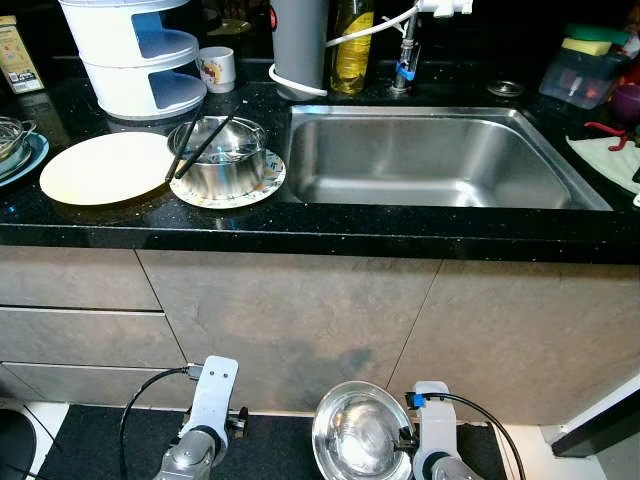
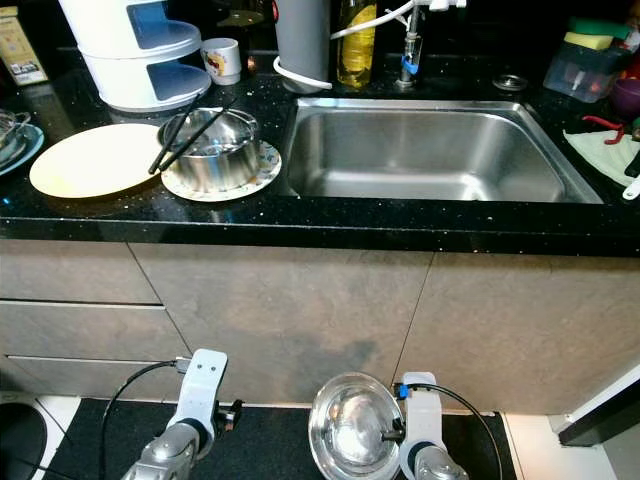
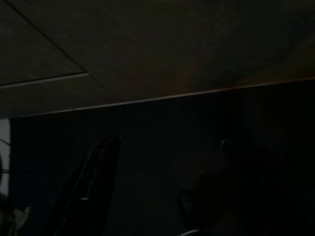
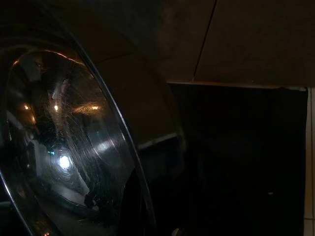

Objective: Kitchen organization

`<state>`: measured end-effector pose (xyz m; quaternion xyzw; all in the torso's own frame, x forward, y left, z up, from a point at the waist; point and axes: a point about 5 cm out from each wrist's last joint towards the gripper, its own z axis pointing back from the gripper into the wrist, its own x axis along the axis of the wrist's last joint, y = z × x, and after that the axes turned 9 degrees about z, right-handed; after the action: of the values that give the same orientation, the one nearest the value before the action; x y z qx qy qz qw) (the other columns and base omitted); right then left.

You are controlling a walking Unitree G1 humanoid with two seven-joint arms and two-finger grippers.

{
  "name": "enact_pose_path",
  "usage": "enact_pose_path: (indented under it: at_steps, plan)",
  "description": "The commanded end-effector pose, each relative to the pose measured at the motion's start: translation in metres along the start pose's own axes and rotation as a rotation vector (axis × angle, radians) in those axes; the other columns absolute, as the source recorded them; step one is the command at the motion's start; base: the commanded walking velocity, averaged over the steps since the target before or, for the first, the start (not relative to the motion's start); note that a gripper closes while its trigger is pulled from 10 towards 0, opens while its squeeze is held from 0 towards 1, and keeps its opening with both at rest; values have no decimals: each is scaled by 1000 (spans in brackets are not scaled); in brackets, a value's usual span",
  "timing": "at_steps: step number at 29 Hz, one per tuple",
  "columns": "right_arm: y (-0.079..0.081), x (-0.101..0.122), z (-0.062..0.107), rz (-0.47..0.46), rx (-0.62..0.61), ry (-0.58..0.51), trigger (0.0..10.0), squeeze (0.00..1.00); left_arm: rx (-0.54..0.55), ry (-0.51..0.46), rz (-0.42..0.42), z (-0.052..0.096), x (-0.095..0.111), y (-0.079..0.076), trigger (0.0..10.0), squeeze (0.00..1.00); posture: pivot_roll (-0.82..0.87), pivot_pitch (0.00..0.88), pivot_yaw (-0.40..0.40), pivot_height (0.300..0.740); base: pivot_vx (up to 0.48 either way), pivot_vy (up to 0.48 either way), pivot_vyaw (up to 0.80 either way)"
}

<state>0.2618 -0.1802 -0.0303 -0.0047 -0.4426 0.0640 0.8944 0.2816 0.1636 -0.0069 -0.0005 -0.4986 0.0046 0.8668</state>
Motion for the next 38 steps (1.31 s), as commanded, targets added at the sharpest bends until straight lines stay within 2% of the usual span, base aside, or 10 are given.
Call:
enact_pose_path:
  at_steps: [1,4,7,9,16,25,29,31,34,38]
  plan:
    - [0,3,0,-30,-8,-32,10000,0,7,18,-4,2,-8,4,10000,0,-108,141,0,740,0,0,0]
    - [-2,6,0,-61,-13,-58,10000,0,16,6,17,2,-5,7,10000,0,-108,133,-4,740,0,0,0]
    - [-7,23,2,-238,-18,-202,10000,0,36,-2,64,3,-5,9,10000,0,-106,128,-9,740,0,0,0]
    - [-9,27,2,-267,-15,-229,10000,0,19,-26,78,4,-2,8,10000,0,-106,128,-9,740,0,0,0]
    - [-8,33,1,-202,56,-232,10000,0,-9,-43,24,4,-1,7,10000,0,-110,130,-8,740,0,0,0]
    - [-12,13,1,-153,-26,-104,10000,0,39,10,31,4,-8,10,10000,0,-99,127,-17,740,0,0,0]
    - [-8,6,0,-151,-27,-48,10000,0,38,69,18,4,-16,9,10000,0,-104,130,-14,740,0,0,0]
    - [-2,2,0,-102,-7,-12,10000,0,37,88,24,4,-19,8,10000,0,-105,133,-11,740,0,0,0]
    - [4,4,-1,-64,-1,-27,10000,0,12,50,-40,3,-14,2,10000,0,-105,133,-11,740,0,0,0]
    - [7,-1,-1,-59,15,3,10000,0,-1,66,-55,3,-15,1,10000,0,-93,136,-6,740,0,0,0]
